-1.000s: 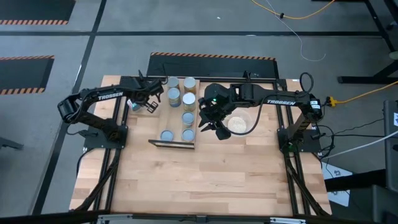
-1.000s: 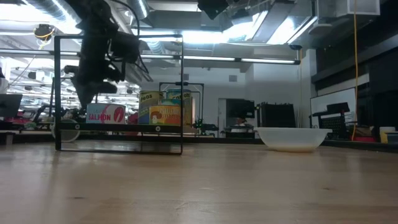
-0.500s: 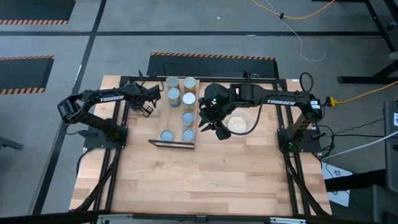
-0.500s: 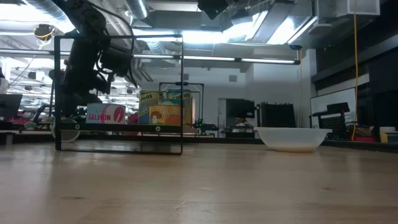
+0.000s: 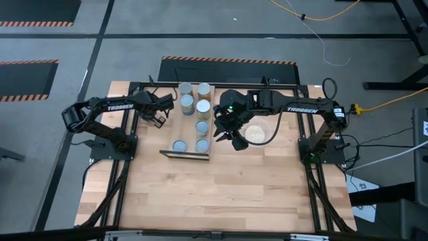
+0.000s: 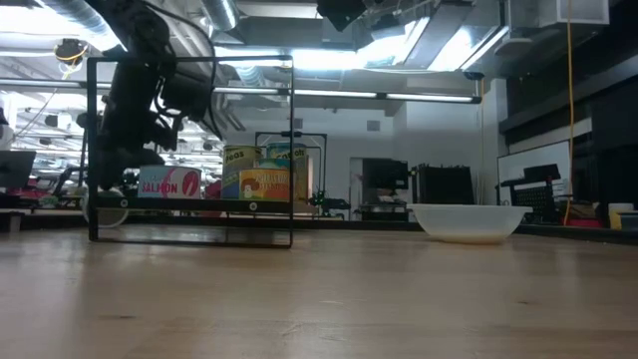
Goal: Pick and place cans onto a shelf
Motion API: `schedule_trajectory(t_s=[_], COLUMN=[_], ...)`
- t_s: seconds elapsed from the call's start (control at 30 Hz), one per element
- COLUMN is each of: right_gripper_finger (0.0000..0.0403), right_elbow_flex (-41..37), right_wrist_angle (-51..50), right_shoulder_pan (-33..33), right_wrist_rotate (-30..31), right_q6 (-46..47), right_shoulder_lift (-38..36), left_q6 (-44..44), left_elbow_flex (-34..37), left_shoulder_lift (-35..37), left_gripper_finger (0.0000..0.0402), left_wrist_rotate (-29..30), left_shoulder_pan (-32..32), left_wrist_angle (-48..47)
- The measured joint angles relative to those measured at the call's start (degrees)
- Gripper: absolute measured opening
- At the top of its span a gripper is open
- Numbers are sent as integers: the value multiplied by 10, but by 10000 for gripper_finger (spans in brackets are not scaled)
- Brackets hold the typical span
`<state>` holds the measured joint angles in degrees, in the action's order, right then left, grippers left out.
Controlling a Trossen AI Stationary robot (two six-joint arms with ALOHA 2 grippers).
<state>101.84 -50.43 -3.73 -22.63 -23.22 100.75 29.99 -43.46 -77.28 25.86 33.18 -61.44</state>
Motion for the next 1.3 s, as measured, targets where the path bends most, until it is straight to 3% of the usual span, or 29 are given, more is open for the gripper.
schedule_trajectory(t_s=[0.23,0.53,0.73,0.93,1.17,1.3], right_gripper_finger=[99,99,99,99,99,99], right_elbow_flex=[0,0,0,0,0,0], right_wrist_angle=[0,0,0,1,5,5], right_shoulder_pan=[0,0,0,0,0,0], right_wrist_rotate=[0,0,0,0,0,0], right_q6=[0,0,2,2,4,6], right_shoulder_lift=[0,0,0,0,0,0], left_q6=[16,34,31,-2,-92,-97], left_elbow_flex=[0,0,-3,-14,-15,-15], left_shoulder_lift=[0,0,1,1,1,1], left_gripper_finger=[0,0,0,0,0,0], left_wrist_rotate=[-39,-39,27,109,67,40], left_shoulder_pan=[-32,-63,-62,-37,30,58], left_wrist_angle=[2,2,6,81,222,238])
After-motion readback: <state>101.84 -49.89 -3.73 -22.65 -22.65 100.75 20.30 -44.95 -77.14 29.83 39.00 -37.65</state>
